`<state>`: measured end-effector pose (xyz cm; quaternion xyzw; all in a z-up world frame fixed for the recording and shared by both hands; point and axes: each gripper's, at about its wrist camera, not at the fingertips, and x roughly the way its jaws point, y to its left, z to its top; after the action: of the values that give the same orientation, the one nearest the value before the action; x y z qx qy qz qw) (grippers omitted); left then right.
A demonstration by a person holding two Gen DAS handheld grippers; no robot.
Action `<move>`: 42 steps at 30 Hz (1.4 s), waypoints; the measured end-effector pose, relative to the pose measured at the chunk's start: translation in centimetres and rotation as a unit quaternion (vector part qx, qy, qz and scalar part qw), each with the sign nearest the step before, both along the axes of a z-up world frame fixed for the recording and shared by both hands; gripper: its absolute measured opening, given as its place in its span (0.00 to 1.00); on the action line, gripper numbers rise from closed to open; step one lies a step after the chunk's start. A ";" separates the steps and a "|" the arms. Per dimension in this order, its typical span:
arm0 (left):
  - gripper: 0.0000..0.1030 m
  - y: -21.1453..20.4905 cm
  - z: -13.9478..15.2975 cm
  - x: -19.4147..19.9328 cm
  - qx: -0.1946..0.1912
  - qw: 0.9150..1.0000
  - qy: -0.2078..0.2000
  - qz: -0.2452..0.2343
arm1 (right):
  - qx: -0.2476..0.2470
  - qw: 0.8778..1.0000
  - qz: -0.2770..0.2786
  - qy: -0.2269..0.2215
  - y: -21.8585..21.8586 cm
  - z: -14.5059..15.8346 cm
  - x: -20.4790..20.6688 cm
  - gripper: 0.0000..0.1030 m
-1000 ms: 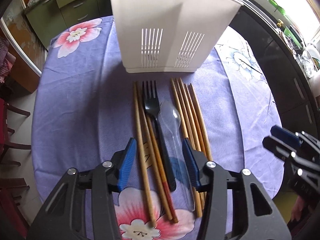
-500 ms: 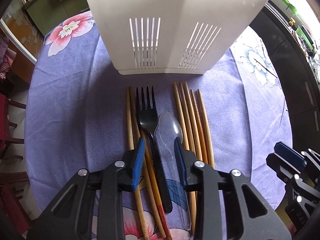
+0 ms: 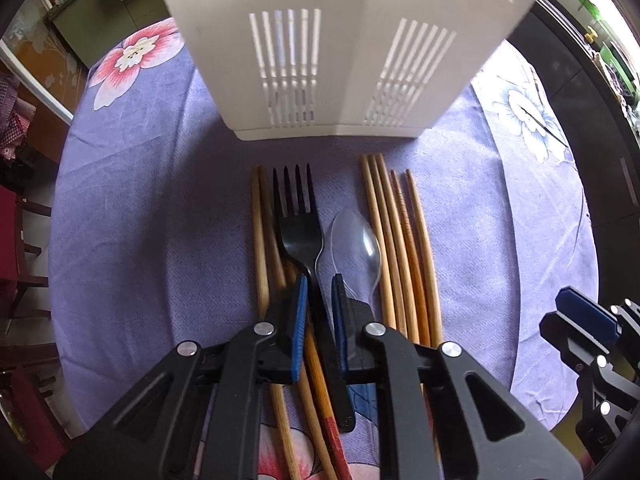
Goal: Organize utensils
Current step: 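Lower the left gripper onto the black fork while the right gripper moves toward the clear spoon, then lift the black fork with the left gripper while the right gripper grasps the clear plastic spoon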
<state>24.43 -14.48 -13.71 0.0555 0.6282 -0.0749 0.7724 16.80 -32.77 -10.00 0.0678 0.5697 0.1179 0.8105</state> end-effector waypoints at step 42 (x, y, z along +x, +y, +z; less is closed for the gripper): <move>0.09 8.3 8.5 -3.8 -0.051 0.990 -0.134 0.003 | -0.072 0.993 0.042 0.078 13.8 -4.2 5.9 0.19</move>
<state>20.62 -6.22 -5.25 0.0238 0.5144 -0.0962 0.8518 22.72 -18.98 -14.20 -0.0060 0.6409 0.1046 0.7605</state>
